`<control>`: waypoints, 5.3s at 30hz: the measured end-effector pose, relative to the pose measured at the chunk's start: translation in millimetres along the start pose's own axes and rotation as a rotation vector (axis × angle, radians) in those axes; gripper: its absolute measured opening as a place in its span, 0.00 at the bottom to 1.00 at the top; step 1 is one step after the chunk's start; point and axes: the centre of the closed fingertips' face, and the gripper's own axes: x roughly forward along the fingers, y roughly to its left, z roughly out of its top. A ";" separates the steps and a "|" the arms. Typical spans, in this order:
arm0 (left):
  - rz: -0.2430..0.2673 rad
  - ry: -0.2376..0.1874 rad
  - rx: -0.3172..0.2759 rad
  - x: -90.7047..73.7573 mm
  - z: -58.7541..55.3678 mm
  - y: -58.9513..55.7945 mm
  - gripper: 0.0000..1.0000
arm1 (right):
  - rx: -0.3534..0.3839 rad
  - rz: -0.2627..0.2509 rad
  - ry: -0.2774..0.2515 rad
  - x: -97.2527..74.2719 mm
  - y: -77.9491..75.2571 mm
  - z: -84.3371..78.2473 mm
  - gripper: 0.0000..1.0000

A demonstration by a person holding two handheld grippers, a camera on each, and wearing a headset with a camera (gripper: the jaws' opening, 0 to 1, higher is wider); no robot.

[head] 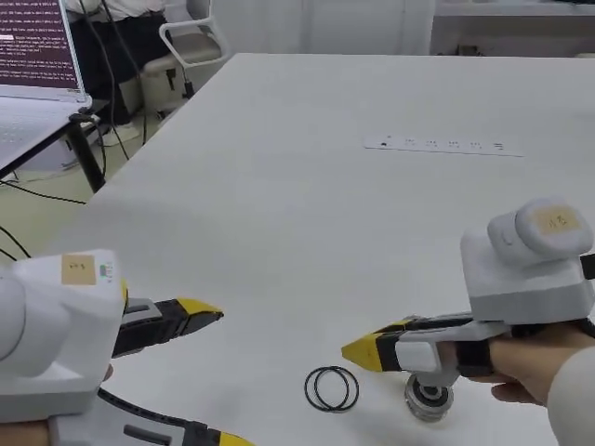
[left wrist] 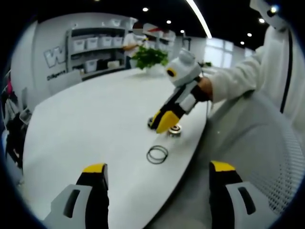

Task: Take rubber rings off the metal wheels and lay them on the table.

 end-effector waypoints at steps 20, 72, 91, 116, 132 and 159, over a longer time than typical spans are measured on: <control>0.012 0.016 -0.014 0.1 -3.1 1.4 0.88 | -0.155 -0.026 -0.171 -35.1 2.4 47.9 0.43; -0.014 -0.189 0.349 23.0 140.5 10.0 0.74 | -0.238 -0.100 -0.016 -45.8 -71.6 -11.8 0.25; -0.075 -0.257 0.384 123.6 142.8 13.7 0.46 | -0.270 -0.128 0.006 -39.2 -83.2 -21.0 0.24; -0.187 -0.040 0.269 182.4 55.2 2.4 0.21 | -0.313 -0.118 0.050 -33.5 -82.0 -30.6 0.17; -0.177 -0.050 0.214 182.2 55.5 2.9 0.14 | -0.403 -0.125 0.053 -30.5 -80.8 -27.9 0.18; -0.179 -0.053 0.221 180.5 53.7 2.3 0.14 | -0.300 -0.200 0.087 -39.8 -94.3 -29.3 0.00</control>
